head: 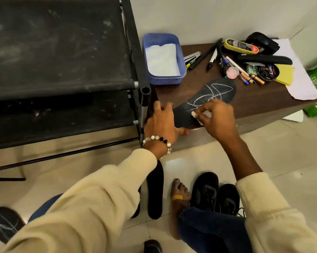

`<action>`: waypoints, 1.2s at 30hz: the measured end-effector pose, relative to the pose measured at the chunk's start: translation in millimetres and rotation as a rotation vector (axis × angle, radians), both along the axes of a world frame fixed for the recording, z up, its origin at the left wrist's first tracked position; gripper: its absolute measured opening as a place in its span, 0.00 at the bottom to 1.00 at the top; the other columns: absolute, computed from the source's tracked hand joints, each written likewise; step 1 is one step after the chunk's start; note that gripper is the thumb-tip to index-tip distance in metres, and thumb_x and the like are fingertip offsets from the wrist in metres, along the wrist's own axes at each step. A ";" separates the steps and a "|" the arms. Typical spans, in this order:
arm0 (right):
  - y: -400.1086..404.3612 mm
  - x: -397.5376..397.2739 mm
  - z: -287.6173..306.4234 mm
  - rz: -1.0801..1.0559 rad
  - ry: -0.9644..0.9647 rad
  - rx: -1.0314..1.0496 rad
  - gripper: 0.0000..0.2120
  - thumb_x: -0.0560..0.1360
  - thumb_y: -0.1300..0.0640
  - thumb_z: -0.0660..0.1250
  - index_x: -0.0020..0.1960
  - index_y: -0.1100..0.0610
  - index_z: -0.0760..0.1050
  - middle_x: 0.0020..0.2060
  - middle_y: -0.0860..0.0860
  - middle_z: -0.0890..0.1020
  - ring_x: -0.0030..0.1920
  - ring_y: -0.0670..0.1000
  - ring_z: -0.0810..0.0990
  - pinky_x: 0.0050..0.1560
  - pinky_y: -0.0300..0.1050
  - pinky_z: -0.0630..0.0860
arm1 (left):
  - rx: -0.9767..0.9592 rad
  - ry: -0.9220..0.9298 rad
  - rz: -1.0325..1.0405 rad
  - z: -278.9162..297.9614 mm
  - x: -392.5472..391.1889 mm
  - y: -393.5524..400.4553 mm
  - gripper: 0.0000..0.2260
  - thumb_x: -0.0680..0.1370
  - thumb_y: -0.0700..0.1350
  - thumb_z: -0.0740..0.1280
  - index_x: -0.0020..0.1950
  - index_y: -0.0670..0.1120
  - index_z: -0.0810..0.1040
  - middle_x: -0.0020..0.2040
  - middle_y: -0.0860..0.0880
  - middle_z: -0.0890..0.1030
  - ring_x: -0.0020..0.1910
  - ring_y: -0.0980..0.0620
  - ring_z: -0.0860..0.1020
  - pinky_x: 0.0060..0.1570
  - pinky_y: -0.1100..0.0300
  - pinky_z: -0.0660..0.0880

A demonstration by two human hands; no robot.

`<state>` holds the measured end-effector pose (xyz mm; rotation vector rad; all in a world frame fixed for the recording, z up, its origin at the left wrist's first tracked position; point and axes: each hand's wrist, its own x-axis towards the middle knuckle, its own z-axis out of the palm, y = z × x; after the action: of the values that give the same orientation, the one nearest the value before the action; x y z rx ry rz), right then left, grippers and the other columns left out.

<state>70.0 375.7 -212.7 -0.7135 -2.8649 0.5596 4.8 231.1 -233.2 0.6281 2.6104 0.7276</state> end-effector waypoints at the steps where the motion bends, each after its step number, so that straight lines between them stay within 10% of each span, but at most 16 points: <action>1: -3.5 -1.2 -2.5 0.040 -0.038 0.050 0.07 0.74 0.60 0.69 0.51 0.58 0.82 0.49 0.57 0.80 0.50 0.56 0.78 0.50 0.47 0.71 | 0.008 0.006 -0.004 -1.1 0.2 -0.1 0.37 0.65 0.58 0.78 0.69 0.49 0.68 0.66 0.48 0.65 0.56 0.43 0.76 0.50 0.51 0.76; 8: -22.5 -1.5 -6.8 0.403 -0.101 0.112 0.11 0.71 0.61 0.65 0.49 0.60 0.83 0.45 0.59 0.82 0.46 0.61 0.80 0.45 0.52 0.77 | 0.024 0.084 -0.006 -7.0 0.5 1.3 0.29 0.67 0.56 0.77 0.64 0.47 0.74 0.62 0.48 0.68 0.52 0.44 0.78 0.48 0.50 0.77; 36: -0.9 2.4 -5.0 0.143 -0.086 0.079 0.10 0.74 0.65 0.65 0.52 0.59 0.82 0.51 0.58 0.81 0.53 0.58 0.78 0.54 0.46 0.68 | -0.022 0.071 -0.029 -2.8 -2.4 2.9 0.30 0.66 0.57 0.77 0.63 0.46 0.74 0.63 0.48 0.68 0.54 0.41 0.76 0.51 0.47 0.77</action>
<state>72.4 374.7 -217.7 -0.5361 -3.0166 0.4400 2.4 233.9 -236.1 0.6965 2.6638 0.6786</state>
